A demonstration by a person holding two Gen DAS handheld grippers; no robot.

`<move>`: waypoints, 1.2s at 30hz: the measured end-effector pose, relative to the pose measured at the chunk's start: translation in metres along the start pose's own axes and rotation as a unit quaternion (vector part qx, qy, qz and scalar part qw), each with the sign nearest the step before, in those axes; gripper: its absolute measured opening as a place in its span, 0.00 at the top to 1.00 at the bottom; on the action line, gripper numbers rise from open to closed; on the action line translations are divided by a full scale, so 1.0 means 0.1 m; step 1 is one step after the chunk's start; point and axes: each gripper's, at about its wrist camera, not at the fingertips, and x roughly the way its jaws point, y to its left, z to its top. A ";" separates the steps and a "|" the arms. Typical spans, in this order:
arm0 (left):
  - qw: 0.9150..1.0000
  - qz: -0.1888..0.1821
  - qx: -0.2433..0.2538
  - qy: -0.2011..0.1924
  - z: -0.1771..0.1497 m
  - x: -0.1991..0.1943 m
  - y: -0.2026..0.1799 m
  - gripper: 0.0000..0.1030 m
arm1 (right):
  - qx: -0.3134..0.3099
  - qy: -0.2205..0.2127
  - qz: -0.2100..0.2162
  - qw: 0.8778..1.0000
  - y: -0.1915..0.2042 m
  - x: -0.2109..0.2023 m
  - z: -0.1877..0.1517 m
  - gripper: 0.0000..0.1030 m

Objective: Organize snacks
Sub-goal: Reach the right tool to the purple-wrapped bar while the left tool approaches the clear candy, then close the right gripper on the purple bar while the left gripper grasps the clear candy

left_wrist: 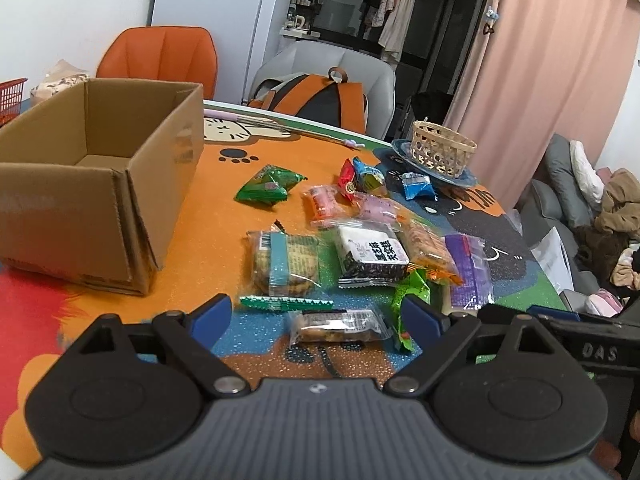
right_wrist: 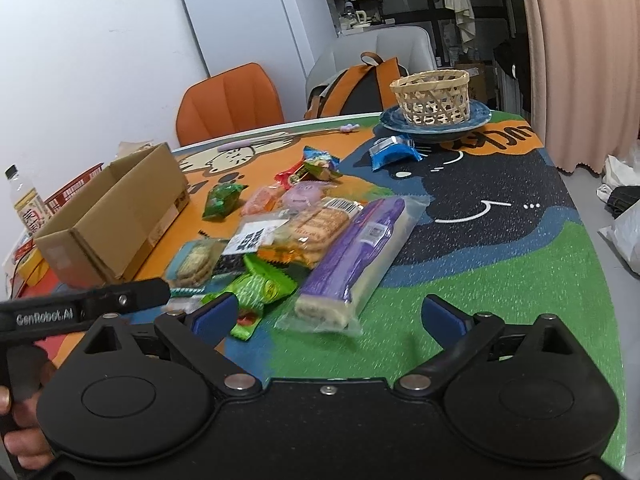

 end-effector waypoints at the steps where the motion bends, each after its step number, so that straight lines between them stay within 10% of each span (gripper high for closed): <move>1: 1.000 0.000 0.000 0.001 0.00 0.01 -0.01 0.11 | 0.001 0.000 -0.001 1.000 -0.01 0.03 0.01 0.07; 10: 1.000 0.018 0.002 0.005 -0.01 0.17 -0.14 0.12 | 0.001 0.007 -0.007 1.000 -0.07 0.25 0.11 0.12; 17: 0.999 0.045 0.007 -0.007 -0.05 0.24 -0.20 0.11 | 0.007 0.028 0.015 0.999 -0.12 0.37 0.10 0.57; 36: 0.996 0.083 0.026 -0.017 -0.22 0.27 -0.28 0.11 | 0.020 0.024 -0.030 0.999 -0.31 -0.02 -0.03 0.59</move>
